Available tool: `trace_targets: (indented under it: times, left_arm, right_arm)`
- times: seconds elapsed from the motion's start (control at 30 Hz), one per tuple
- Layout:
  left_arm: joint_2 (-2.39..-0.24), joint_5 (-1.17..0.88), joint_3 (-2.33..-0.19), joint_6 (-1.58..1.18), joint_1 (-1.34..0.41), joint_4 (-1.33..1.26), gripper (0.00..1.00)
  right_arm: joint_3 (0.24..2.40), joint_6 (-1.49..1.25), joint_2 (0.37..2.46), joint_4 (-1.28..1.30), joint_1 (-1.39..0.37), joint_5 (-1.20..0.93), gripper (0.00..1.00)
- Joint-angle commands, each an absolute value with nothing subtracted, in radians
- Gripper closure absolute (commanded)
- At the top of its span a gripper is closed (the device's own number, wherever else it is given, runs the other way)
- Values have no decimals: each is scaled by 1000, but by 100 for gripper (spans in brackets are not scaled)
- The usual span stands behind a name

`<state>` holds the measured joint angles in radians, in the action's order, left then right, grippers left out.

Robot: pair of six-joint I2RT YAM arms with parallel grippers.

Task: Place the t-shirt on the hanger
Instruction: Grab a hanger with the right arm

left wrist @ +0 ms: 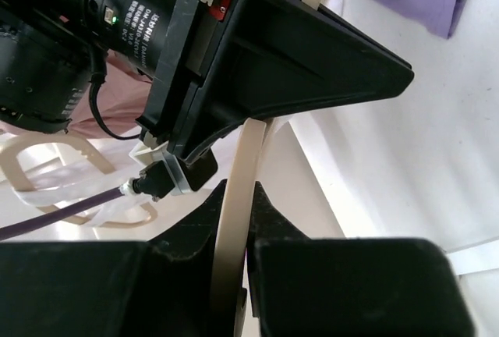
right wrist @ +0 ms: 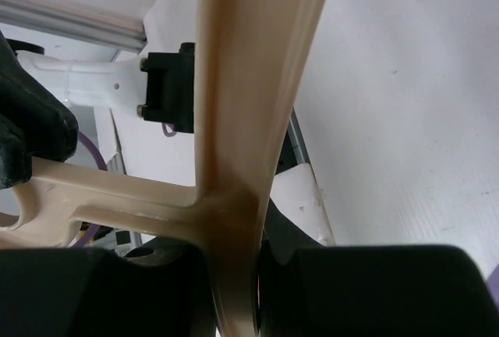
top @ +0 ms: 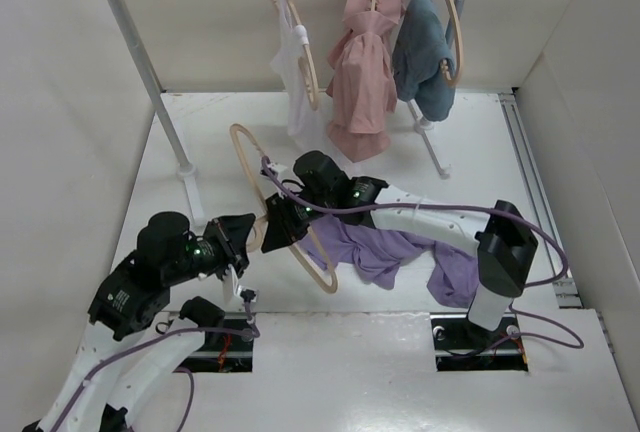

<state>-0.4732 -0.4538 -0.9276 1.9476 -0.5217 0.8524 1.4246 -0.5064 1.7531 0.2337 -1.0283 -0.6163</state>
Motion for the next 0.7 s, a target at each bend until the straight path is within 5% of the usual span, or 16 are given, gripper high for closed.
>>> trace_targets:
  times: [0.0,0.07,0.13,0.23,0.43,0.67]
  left_arm:
    - [-437,-551,-937,1962,-528,801,100]
    - [-437,-595,-937,1938,-528,827,100]
    - [-465,-620,-960,1908,-528,859,100]
    - [-506,-635,-1001,1816,-528,879,100]
    - [-615,-690,-1048,1793,-528,920,100]
    - [-796,-721,-1129,1830,-528,1055,100]
  right_arm:
    - [1414,-525,1715,158,-1046,-597,100]
    - [1414,-508,1715,158,-1046,-597,100]
    - [1405,-494,1700,158,-1046,-597,69]
    - [1333,-483,1631,158,-1046,-560,37]
    - [1249,-454,1503,213,-1046,-402,0]
    - [1316,-253,1387,515,-1178,-13,0]
